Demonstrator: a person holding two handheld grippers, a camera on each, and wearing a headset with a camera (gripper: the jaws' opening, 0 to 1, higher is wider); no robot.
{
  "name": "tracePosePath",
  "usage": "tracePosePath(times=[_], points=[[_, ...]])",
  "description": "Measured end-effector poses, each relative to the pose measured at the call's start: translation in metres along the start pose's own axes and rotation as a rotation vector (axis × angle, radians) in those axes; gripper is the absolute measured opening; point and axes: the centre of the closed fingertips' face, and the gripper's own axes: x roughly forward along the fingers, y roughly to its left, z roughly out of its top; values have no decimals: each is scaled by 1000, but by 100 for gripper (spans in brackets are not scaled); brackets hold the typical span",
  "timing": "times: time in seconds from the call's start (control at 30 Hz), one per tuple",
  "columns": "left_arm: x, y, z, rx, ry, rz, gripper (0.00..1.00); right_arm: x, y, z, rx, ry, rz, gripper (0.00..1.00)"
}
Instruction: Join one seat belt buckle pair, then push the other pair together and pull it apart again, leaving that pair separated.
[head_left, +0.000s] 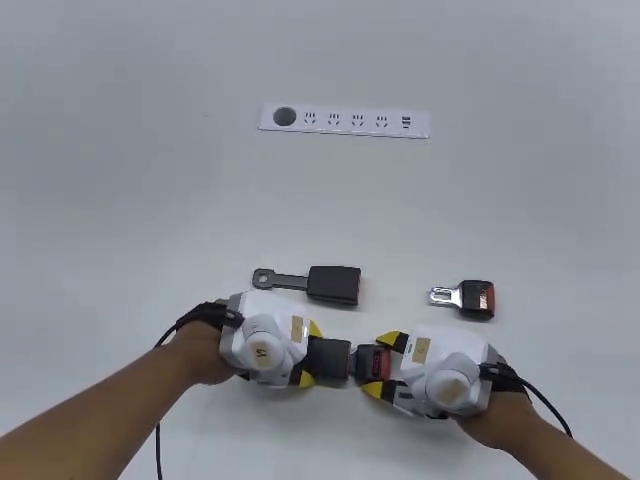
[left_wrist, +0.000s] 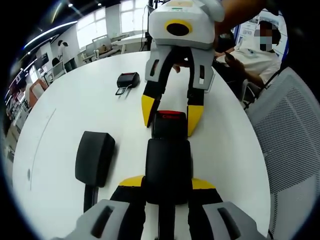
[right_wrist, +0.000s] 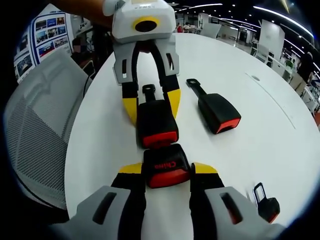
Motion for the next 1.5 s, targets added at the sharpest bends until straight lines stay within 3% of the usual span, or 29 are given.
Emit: tracePosePath(times=[0.17,0.27,0.6,0.97,1.5], points=[[-2,1,-1,-3,-33,6,33,4,-1,-2,-5,-20,0,31],[-2,1,-2,-4,-50,9,33,0,2,6,-7,-39,0,31],[-1,3,-3,18,-66,0,33,-6,4,16,-10,-101,17,31],[-2,4,-5,27,-99,-11,32,-10,5,16,-11,-163,45,30],[-1,3,-1,31,-116,-25,31,-11,5,14,-1,-198,49,29]])
